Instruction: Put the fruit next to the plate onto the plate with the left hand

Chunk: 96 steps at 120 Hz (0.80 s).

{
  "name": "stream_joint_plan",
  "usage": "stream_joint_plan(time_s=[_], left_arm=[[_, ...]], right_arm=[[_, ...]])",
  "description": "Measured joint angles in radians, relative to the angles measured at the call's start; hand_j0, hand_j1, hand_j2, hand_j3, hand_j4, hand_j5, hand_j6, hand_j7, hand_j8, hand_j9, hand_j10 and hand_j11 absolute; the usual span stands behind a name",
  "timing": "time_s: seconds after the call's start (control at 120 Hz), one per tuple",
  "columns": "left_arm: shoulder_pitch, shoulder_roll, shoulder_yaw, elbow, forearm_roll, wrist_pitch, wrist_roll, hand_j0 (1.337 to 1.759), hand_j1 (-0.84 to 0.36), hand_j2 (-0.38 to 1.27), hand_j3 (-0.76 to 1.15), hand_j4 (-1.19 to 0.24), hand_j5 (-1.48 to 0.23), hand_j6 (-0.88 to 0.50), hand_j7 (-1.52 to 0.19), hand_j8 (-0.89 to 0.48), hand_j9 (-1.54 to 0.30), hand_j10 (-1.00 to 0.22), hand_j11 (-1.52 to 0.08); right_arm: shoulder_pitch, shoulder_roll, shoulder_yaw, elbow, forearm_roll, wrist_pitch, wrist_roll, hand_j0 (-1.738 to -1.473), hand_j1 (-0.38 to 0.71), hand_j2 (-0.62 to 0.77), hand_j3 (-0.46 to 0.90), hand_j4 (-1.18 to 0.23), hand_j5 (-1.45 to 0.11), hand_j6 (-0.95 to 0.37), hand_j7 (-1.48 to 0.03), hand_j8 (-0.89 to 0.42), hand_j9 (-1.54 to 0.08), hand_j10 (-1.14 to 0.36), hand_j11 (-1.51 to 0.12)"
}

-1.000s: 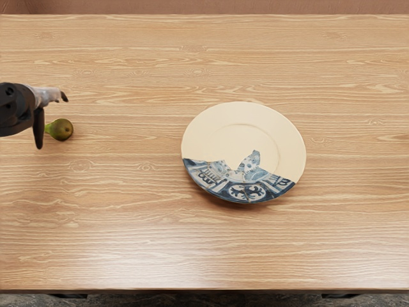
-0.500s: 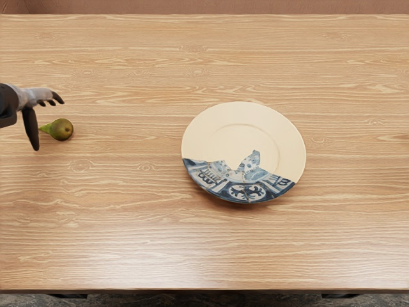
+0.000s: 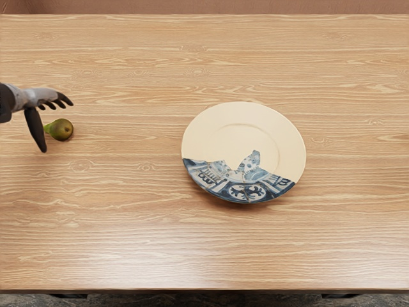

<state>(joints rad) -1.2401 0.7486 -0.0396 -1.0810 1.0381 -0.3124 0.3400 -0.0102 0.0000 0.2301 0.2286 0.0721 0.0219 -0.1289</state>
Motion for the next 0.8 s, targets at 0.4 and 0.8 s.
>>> stream_joint_plan(time_s=[0.4, 0.8], left_arm=[[0.004, 0.02, 0.001, 0.007, -0.054, -0.032, -0.089, 1.658, 0.15, 0.04, 0.0, -0.18, -0.22, -0.18, -0.22, -0.18, -0.22, -0.17, -0.22], [0.028, 0.006, 0.011, 0.073, -0.036, 0.045, -0.109, 1.658, 0.11, 0.04, 0.0, -0.21, -0.26, -0.21, -0.26, -0.21, -0.26, -0.21, -0.26]], right_arm=[[0.0, 0.0, 0.0, 0.0, 0.0, 0.0, 0.0, -1.658, -0.32, -0.01, 0.0, -0.03, -0.03, -0.03, -0.03, -0.03, -0.03, -0.03, -0.03], [0.0, 0.0, 0.0, 0.0, 0.0, 0.0, 0.0, -1.658, -0.32, -0.01, 0.0, -0.03, -0.03, -0.03, -0.03, -0.03, -0.03, -0.03, -0.03]])
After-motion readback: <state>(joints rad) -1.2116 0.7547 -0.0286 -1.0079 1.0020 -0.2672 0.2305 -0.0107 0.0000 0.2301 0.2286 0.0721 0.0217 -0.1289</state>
